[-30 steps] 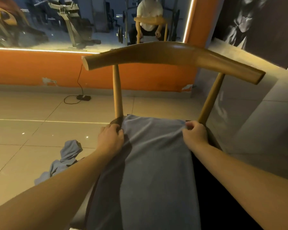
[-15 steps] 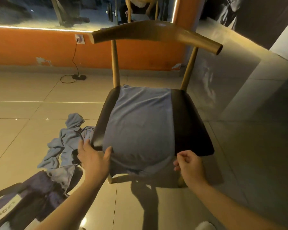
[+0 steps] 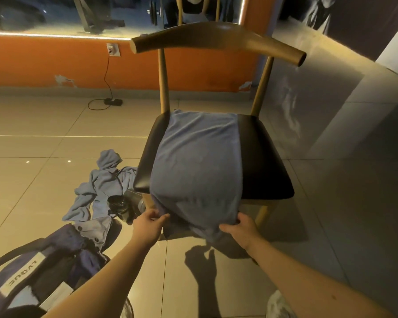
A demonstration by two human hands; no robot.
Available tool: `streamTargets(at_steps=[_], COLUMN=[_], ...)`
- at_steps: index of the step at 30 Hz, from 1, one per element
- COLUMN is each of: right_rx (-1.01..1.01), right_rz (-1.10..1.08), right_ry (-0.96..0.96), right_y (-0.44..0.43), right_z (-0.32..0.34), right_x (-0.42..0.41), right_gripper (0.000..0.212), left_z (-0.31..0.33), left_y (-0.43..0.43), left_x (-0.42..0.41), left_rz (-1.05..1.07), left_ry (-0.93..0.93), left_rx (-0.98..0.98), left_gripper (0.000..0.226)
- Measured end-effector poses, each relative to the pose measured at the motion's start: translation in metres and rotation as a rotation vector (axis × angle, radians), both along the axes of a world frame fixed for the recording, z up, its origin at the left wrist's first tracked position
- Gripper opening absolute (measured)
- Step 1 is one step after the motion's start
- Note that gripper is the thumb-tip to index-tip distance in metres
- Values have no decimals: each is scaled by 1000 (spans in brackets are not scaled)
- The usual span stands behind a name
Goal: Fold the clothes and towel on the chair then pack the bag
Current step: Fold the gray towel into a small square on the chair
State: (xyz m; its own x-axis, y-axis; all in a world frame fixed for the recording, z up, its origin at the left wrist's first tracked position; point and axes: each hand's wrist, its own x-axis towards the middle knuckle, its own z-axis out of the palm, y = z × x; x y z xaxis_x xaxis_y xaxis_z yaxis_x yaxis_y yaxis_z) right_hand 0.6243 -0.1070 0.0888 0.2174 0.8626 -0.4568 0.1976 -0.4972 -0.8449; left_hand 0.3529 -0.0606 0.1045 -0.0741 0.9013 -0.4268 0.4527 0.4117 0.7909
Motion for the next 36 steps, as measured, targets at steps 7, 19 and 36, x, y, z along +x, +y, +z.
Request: streamTargets(at_steps=[7,19,36], right_rx=[-110,-326,151], right_rz=[-18,-103,-71], right_ry=[-74,5,83], right_y=[-35,-84,-84], right_z=[-31,-34,103], right_x=[5,10,22], right_gripper=[35,8,30], left_z=[-26,-9,103], left_y=[-28,-54,-60], left_x=[-10,-29,-49], left_rz=[-166,-313,-263], left_ry=[50,133,7], left_rx=[-114,-286,551], left_gripper=[37,23,17])
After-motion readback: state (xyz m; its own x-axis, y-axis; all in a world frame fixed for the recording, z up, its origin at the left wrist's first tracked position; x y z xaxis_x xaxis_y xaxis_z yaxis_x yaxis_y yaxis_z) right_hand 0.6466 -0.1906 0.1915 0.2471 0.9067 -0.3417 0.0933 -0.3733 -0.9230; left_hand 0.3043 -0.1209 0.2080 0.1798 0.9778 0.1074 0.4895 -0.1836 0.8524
